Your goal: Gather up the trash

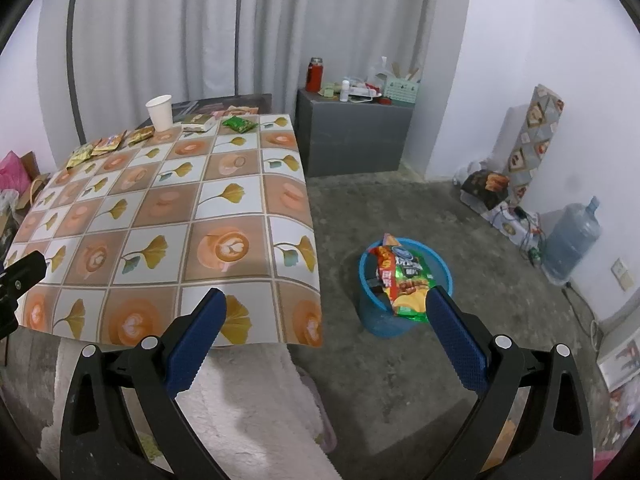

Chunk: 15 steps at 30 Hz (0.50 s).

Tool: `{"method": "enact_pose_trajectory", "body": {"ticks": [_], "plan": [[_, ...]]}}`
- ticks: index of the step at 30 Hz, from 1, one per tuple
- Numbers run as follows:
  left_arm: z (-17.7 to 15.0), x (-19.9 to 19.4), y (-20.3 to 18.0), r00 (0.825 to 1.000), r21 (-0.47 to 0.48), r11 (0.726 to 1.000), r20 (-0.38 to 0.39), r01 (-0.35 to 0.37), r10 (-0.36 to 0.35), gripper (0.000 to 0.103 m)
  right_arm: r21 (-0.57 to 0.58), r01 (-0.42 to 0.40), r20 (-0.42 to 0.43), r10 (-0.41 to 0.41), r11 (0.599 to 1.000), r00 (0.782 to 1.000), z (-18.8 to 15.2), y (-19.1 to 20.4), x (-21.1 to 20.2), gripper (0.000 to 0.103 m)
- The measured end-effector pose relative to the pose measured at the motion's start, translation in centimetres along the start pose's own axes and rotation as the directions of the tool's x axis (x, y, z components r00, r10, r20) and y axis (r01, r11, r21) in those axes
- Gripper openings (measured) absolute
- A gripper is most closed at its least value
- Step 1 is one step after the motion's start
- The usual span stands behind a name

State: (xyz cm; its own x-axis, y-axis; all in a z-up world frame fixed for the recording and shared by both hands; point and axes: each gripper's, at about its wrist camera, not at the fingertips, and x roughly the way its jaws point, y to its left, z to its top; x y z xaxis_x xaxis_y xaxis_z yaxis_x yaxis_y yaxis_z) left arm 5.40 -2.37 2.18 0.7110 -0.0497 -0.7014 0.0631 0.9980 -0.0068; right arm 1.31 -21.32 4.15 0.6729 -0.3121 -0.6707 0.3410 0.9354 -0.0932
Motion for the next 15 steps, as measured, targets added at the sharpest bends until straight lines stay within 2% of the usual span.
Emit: {"method": "enact_pose_trajectory", "body": {"ticks": [15], "plan": [[0.17,-0.34,-0.92,1.000,0.011,1.000,-0.002,0.024,-0.024,0.097,0.006,0.015,0.007,-0.015,1.000,1.000,0.16,-0.87,-0.10,0.096]]}}
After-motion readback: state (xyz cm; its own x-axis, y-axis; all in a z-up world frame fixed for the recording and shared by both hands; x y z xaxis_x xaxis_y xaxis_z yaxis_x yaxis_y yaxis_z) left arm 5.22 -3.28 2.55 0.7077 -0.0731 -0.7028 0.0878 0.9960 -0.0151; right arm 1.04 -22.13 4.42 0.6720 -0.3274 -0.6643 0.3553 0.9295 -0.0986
